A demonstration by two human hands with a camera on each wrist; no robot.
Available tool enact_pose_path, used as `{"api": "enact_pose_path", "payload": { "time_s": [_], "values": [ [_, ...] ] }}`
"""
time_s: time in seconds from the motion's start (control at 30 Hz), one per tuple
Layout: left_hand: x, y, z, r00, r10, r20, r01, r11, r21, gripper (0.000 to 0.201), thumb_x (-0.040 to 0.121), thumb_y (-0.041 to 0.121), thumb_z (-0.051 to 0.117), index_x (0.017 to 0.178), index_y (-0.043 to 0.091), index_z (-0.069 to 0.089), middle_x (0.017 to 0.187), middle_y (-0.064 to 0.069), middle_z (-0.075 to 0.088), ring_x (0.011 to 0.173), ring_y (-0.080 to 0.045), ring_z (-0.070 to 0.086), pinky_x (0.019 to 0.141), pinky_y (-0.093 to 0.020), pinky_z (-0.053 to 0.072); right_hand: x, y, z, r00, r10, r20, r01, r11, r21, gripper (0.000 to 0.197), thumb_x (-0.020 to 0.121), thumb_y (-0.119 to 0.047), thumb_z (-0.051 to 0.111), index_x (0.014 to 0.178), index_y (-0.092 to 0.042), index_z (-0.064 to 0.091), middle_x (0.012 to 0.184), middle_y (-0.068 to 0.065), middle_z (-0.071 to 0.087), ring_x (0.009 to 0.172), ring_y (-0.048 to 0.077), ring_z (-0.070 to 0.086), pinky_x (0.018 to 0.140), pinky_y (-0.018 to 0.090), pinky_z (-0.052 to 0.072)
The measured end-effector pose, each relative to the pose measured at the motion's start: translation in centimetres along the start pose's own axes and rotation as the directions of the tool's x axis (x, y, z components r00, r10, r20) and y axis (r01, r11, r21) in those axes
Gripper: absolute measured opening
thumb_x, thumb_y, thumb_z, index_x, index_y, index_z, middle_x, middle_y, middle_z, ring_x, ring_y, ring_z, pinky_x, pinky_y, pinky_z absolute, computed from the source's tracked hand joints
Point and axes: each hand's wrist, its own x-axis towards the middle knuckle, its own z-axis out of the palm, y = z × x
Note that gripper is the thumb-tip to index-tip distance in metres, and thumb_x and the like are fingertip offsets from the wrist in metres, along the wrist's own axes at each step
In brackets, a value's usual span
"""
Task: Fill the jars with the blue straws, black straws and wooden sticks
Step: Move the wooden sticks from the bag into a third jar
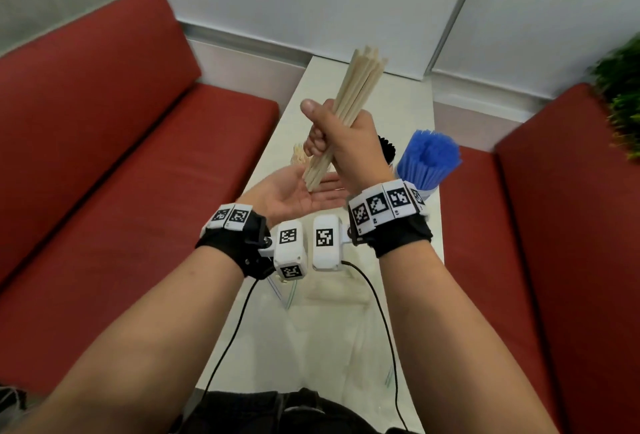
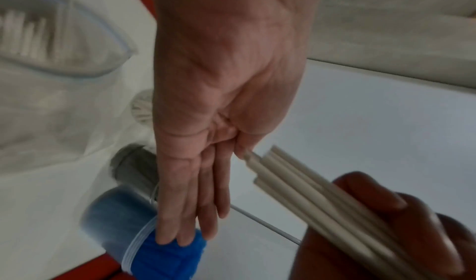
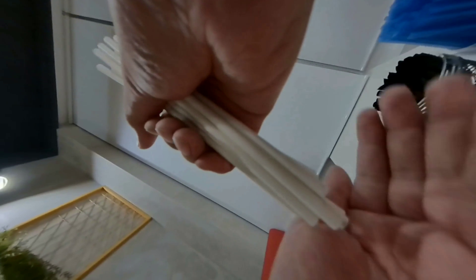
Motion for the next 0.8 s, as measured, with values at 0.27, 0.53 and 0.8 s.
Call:
{"api": "enact_pose_path", "payload": {
  "time_s": [0.27, 0.53, 0.8],
  "values": [
    [0.3, -0.2, 0.2, 0.965, -0.082, 0.248, 0.152, 0.948, -0.280, 0.046, 0.105, 0.027, 0.032, 0.146, 0.007, 0.039, 0.152, -0.013, 0.038, 0.136, -0.030, 0.042, 0.105, -0.054, 0.039, -0.6, 1.6, -0.5, 1.000, 0.009, -0.009, -0.010, 0.999, -0.047, 0.027, 0.086, -0.014, 0.076, 0.073, -0.009, 0.053, 0.057, 0.009, 0.043, 0.053, 0.021, 0.045, 0.058, 0.031, 0.045],
    [1.5, -0.7, -2.0, 0.998, -0.060, -0.012, 0.057, 0.983, -0.175, 0.029, 0.096, 0.019, 0.058, 0.078, -0.003, 0.066, 0.081, -0.014, 0.065, 0.080, -0.028, 0.072, 0.068, -0.043, 0.062, 0.3, 1.4, -0.5, 1.000, -0.011, 0.003, 0.011, 0.998, -0.066, 0.027, 0.086, -0.015, 0.076, 0.072, -0.013, 0.053, 0.057, 0.005, 0.044, 0.053, 0.021, 0.044, 0.059, 0.032, 0.044],
    [2.0, -0.5, -4.2, 0.977, -0.209, -0.049, 0.206, 0.977, -0.057, 0.039, 0.088, 0.028, 0.062, 0.056, 0.005, 0.064, 0.049, -0.002, 0.052, 0.029, -0.008, 0.042, 0.023, -0.013, 0.025, 1.0, 2.4, -0.5, 0.994, 0.098, 0.052, -0.078, 0.951, -0.298, 0.040, 0.096, -0.020, 0.068, 0.063, -0.010, 0.048, 0.056, 0.012, 0.049, 0.056, 0.024, 0.055, 0.061, 0.029, 0.050]
  ]
}}
